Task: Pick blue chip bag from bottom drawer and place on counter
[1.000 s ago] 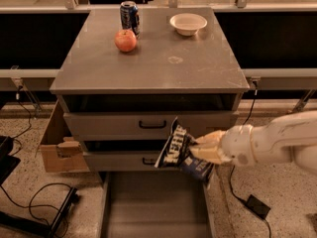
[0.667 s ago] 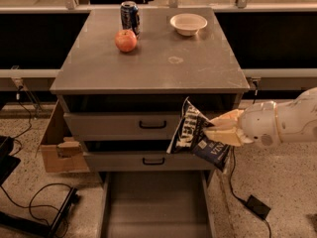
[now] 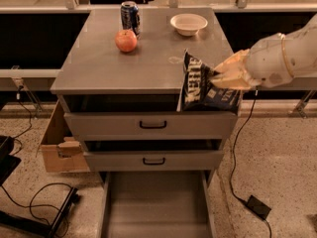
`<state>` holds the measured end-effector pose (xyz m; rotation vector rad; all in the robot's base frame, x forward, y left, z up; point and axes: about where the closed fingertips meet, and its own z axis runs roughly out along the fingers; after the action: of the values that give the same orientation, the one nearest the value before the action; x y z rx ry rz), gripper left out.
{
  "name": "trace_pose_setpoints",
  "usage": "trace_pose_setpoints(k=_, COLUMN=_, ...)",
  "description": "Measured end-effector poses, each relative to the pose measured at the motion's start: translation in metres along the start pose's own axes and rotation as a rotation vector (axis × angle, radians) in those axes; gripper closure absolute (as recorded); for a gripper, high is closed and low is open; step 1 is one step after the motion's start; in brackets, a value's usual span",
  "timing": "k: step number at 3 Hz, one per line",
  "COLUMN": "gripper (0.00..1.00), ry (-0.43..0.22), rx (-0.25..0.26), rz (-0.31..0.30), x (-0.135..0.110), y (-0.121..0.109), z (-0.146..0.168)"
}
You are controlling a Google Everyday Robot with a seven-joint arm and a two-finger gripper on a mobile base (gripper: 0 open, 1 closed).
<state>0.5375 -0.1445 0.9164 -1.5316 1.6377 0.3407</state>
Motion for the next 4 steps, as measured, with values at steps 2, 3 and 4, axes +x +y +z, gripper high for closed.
trace_pose_setpoints(k=2, gripper=1.0, ry=0.034, rx=0.267, rz=-0.079, x=-0.046, y=-0.142, z=-0.019)
trace_pose_setpoints(k=3, gripper=1.0, ry=0.027, rx=0.335, rz=-0.027, x=-0.043, y=-0.178, z=-0.007)
trace_pose_setpoints(k=4, gripper=1.0, ry=-0.014, rx=0.304, rz=0.099, x=-0.016, y=-0.191, z=0.039)
